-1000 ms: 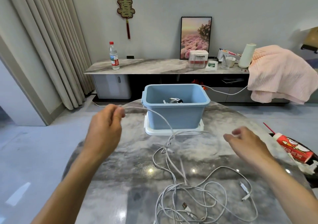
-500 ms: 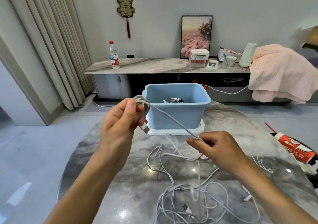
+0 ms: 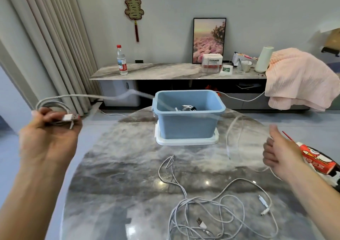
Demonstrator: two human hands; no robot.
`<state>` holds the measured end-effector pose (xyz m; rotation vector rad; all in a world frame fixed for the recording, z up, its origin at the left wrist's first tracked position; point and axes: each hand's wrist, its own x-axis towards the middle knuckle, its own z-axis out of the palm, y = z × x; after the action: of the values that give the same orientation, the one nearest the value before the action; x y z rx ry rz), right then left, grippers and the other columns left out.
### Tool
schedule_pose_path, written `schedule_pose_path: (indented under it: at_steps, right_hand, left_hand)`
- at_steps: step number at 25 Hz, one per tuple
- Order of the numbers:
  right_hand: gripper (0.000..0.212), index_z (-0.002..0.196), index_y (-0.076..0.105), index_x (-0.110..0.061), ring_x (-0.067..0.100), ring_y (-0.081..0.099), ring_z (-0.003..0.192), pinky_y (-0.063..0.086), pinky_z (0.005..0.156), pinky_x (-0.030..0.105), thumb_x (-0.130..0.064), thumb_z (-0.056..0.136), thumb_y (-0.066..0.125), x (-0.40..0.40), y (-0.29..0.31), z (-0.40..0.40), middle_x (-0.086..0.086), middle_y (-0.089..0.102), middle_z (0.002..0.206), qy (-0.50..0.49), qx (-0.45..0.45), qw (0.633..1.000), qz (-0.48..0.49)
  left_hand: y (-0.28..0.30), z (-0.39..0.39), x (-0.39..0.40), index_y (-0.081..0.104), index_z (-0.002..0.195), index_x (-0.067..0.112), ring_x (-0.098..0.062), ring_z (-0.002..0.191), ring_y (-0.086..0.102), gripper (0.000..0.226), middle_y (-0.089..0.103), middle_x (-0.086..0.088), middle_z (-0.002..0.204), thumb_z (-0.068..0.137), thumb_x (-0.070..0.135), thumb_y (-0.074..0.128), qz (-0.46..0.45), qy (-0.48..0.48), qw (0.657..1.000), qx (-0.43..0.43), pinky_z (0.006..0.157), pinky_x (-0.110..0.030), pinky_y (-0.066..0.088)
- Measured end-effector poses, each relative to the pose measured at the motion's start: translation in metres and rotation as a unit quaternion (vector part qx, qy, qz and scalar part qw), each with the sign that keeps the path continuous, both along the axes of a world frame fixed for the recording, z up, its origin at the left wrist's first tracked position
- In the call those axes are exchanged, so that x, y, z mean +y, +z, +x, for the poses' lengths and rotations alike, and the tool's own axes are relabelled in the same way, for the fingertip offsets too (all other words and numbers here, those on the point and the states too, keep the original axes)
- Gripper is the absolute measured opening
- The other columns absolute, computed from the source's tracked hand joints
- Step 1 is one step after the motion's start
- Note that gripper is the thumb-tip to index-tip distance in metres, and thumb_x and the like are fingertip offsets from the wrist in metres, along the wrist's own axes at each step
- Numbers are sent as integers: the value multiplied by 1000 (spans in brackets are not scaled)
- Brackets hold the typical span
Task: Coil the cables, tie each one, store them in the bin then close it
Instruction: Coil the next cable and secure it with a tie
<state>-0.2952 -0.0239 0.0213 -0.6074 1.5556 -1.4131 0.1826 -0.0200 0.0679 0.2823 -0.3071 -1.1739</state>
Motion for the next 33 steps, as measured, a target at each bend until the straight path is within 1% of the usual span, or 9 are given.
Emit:
schedule_pose_path:
  at_steps: [6,9,13,17,21,24,28,30,33]
  right_hand:
    - [49,64,23,-23,8,16,21,12,29,12,-50,105,29,-12,-34,-24,-6,24,33,-79,-266,958,74]
    - [36,65,20,-23,8,15,22,14,27,16,-28,99,28,-11,-26,-56,-5,24,30,-151,-251,955,50]
    - [33,66,30,-22,6,20,23,14,27,17,-30,94,46,-13,-21,-39,-5,32,38,-66,-191,978,47]
    - [45,77,60,-5,20,50,42,44,43,26,-43,99,53,-6,-11,8,9,62,57,112,165,973,119]
    - [35,102,68,-12,32,66,93,49,76,39,-43,97,51,13,18,35,5,74,95,109,623,772,59]
    - [40,115,66,-31,10,62,113,47,91,34,-58,92,48,43,66,73,-15,70,113,129,349,896,-243]
    - [28,115,61,-32,-6,62,96,45,75,19,-50,94,58,58,53,117,-22,68,100,378,418,794,-229]
    - [14,90,64,-22,4,55,55,40,56,19,-27,100,55,50,37,123,-10,57,62,364,342,830,-248]
    - [24,86,67,-16,4,42,53,34,51,23,-28,101,53,39,24,123,-2,48,57,291,257,886,-253]
  left_hand:
    - [-13,17,-13,54,65,18,-8,54,51,43,47,8,55,104,25,37,53,88,993,61,80,-31,38]
    - [-62,36,-16,53,80,16,-14,69,52,31,50,2,64,105,21,37,65,122,980,146,83,-34,38]
    - [-18,-39,8,52,70,22,-2,54,49,40,45,10,55,105,29,34,97,56,994,7,77,-28,41]
    - [23,-103,16,50,76,22,-1,54,50,31,47,12,56,103,31,39,103,-23,976,-193,73,-28,40]
    - [22,-151,32,55,78,16,-7,53,46,29,44,8,55,102,28,43,100,-62,940,-320,68,-29,36]
    - [16,-172,38,57,75,11,-8,48,42,32,38,6,52,101,26,46,105,-81,919,-373,66,-29,35]
    - [7,-189,45,61,72,9,-10,47,40,28,34,4,51,90,30,54,113,-165,915,-350,67,-33,31]
    - [7,-188,46,61,71,9,-11,48,37,25,31,4,54,86,29,56,127,-248,914,-295,72,-33,32]
    - [6,-186,50,67,82,4,-13,54,43,25,37,1,63,88,19,49,121,-377,898,-191,89,-37,34]
